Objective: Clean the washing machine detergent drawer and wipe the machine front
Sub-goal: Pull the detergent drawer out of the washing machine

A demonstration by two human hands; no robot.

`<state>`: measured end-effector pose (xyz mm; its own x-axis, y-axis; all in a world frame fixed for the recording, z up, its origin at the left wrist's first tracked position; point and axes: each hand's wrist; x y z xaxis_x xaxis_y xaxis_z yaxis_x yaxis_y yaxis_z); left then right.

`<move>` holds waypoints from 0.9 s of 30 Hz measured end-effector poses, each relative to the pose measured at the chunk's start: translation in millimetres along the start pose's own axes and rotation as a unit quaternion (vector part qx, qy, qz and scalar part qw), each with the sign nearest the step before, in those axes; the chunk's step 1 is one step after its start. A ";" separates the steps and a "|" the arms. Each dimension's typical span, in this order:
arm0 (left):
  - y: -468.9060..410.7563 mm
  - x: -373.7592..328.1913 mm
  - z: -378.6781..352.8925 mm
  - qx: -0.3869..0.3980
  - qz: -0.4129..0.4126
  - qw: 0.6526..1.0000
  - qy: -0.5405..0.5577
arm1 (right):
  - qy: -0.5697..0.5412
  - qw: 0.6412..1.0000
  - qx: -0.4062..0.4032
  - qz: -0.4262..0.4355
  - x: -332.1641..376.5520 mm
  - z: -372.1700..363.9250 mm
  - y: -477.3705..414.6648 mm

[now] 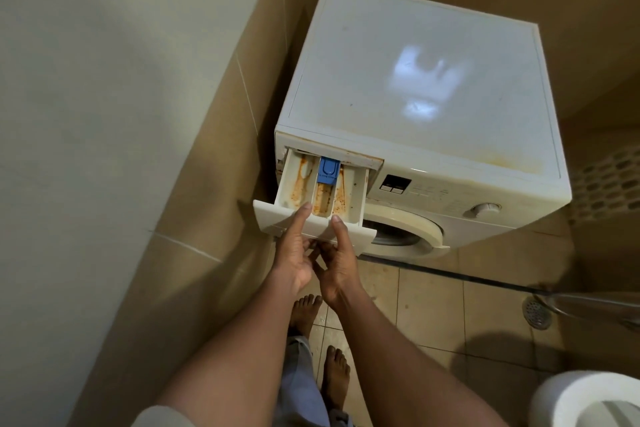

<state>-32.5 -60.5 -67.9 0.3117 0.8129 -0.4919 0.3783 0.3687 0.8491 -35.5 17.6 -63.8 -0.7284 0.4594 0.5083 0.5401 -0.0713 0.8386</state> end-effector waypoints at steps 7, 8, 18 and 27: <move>2.2 0.6 0.4 -0.011 -0.009 1.000 -0.026 | 0.267 0.927 -0.138 0.226 9.2 4.3 13.0; 2.7 -0.1 0.2 -0.009 -0.005 1.000 -0.018 | 0.311 0.895 -0.143 0.286 16.4 3.7 17.2; -1.9 -0.1 -0.8 0.013 -0.001 1.000 0.004 | 0.643 0.580 -0.043 0.498 81.3 -54.3 -6.2; -9.0 -1.4 0.3 0.005 -0.009 1.000 -0.015 | 0.750 0.513 -0.015 0.416 80.7 -72.5 -40.8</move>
<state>-36.1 -65.1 -74.9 0.3318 0.7921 -0.5123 0.3924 0.3780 0.8385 -146.9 -6.6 -42.8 0.2328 -0.9390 0.2532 0.9370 0.2862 0.2001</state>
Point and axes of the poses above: each hand's wrist, its own y-axis away from the middle knuckle, its own z-axis out of the back of the hand, x = y × z, and after that the axes turned 15 degrees about -x, right-handed
